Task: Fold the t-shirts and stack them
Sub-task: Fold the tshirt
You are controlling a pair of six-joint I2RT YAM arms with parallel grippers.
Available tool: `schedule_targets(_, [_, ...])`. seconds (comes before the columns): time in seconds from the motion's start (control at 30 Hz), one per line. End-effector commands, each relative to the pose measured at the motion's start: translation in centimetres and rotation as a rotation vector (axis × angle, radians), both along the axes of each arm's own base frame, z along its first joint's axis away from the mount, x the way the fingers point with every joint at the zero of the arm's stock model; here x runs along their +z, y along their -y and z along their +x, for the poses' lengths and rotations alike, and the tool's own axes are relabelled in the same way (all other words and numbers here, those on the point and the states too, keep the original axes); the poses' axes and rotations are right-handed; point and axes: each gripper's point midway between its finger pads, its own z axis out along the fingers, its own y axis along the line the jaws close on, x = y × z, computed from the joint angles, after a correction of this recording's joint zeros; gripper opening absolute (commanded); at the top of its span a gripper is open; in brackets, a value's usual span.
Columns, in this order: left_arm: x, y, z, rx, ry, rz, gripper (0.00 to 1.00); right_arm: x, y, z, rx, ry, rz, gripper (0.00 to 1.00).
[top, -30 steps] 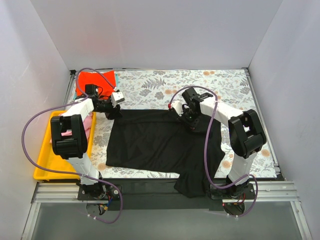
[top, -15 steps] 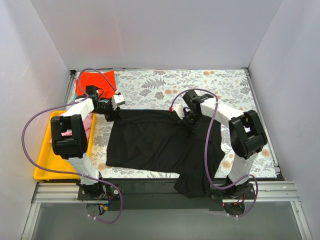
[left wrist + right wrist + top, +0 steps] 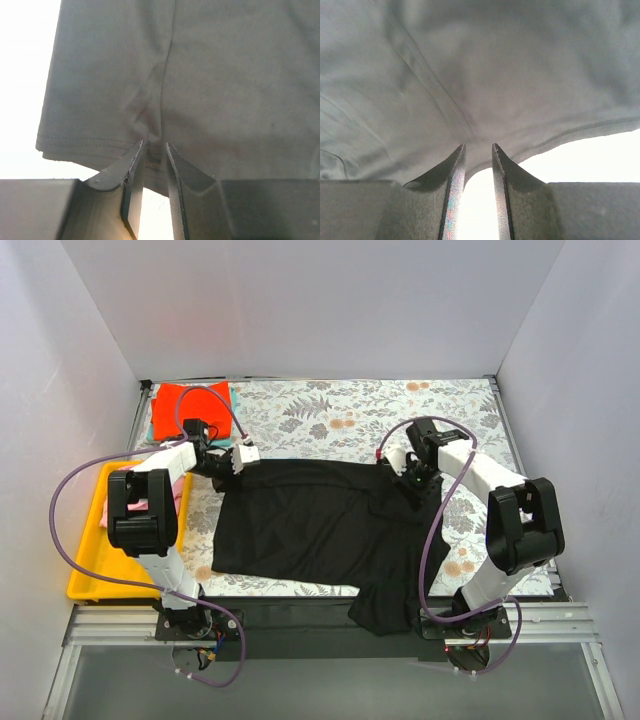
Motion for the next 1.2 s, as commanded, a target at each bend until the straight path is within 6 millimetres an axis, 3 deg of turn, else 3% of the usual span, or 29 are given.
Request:
schedule_targets(0.0, [-0.5, -0.6, -0.2, -0.032, 0.026, 0.051, 0.22, -0.3, 2.3, -0.7, -0.029, -0.023, -0.049, 0.34])
schedule_targets(0.2, [-0.8, -0.8, -0.4, -0.035, 0.018, 0.063, 0.25, -0.9, 3.8, -2.0, -0.085, -0.079, -0.04, 0.39])
schedule_targets(0.23, [-1.0, -0.9, -0.5, -0.039, 0.013, 0.065, 0.27, -1.1, 3.7, -2.5, -0.084, -0.092, -0.03, 0.43])
schedule_targets(0.43, [-1.4, -1.1, -0.4, -0.045, 0.009, 0.076, 0.28, -2.0, 3.0, -3.0, -0.115, -0.143, 0.01, 0.45])
schedule_targets(0.7, [-1.8, -1.3, -0.2, -0.06, 0.011, 0.093, 0.25, -2.9, 3.0, -2.2, -0.155, -0.164, 0.017, 0.43])
schedule_targets(1.1, [-1.9, -1.1, -0.7, -0.075, 0.014, 0.089, 0.3, -3.2, 2.1, -1.4, -0.186, -0.186, 0.065, 0.43])
schedule_targets(1.17, [-2.0, -1.2, -0.5, -0.072, 0.011, 0.09, 0.3, -3.2, 2.0, -1.2, -0.186, -0.183, 0.066, 0.32])
